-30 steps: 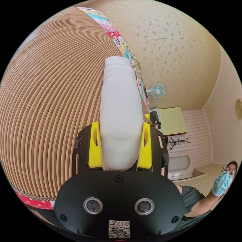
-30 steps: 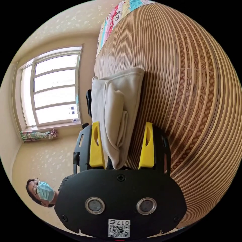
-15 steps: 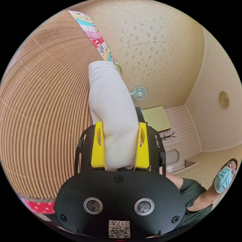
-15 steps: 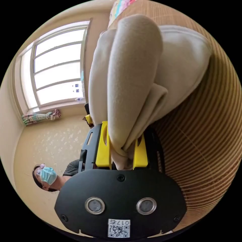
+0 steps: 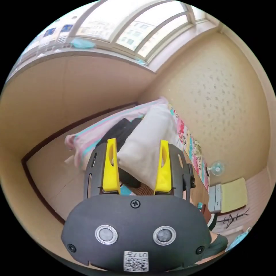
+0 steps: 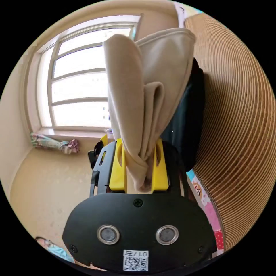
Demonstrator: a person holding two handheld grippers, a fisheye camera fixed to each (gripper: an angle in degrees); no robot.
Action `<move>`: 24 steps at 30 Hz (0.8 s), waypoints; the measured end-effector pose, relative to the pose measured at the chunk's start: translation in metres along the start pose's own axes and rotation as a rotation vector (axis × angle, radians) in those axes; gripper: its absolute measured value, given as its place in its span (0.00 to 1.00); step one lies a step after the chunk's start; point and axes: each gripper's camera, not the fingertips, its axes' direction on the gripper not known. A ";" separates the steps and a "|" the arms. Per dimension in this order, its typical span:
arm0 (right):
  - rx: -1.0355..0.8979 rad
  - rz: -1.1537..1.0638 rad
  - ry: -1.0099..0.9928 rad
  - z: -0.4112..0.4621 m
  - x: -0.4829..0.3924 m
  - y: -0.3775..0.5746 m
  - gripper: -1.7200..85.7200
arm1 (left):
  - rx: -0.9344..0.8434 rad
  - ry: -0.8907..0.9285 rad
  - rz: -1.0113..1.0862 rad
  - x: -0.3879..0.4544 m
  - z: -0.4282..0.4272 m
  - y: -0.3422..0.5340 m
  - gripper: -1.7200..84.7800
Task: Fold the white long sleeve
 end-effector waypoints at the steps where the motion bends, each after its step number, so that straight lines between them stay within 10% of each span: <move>1: -0.023 0.073 0.067 0.034 0.028 -0.008 0.18 | -0.010 0.003 -0.036 -0.018 0.007 0.006 0.25; 8: -0.174 -0.146 -0.035 0.023 0.085 0.023 0.19 | -0.148 0.167 0.105 -0.026 0.124 0.110 0.21; 13: -0.241 -0.407 0.174 -0.127 0.036 0.105 0.16 | 0.237 0.193 0.227 0.031 0.114 0.247 0.17; 24: 0.464 -0.388 0.912 -0.455 -0.092 0.445 0.15 | -0.097 0.224 0.502 0.208 0.263 0.413 0.15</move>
